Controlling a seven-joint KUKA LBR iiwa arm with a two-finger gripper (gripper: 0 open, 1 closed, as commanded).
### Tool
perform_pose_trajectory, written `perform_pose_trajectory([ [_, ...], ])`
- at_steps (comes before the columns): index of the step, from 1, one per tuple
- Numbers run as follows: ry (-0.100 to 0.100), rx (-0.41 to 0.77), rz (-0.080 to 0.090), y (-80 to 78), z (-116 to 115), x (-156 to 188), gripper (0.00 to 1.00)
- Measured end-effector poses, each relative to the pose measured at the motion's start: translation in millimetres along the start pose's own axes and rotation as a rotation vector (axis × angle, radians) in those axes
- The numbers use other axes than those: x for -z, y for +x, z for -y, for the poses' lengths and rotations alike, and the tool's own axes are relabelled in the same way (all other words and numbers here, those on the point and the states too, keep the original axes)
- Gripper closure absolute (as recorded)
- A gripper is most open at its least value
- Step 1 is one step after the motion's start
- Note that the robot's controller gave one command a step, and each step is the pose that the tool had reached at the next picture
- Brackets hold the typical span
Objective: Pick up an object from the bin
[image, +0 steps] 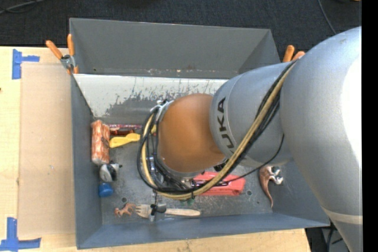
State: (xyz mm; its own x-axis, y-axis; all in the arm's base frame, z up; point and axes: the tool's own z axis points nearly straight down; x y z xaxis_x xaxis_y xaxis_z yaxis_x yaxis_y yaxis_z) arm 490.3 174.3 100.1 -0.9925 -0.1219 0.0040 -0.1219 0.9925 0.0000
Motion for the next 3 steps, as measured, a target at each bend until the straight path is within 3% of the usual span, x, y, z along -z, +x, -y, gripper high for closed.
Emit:
perform_pose_trajectory([
  [1, -0.002, 0.091, 0.007, 11.7, 19.2, 3.9, 0.00],
  [2, 0.002, 0.023, -0.002, 26.1, 62.4, -0.4, 0.00],
  [3, -0.004, -0.093, 0.017, 25.0, 65.0, -25.9, 0.00],
])
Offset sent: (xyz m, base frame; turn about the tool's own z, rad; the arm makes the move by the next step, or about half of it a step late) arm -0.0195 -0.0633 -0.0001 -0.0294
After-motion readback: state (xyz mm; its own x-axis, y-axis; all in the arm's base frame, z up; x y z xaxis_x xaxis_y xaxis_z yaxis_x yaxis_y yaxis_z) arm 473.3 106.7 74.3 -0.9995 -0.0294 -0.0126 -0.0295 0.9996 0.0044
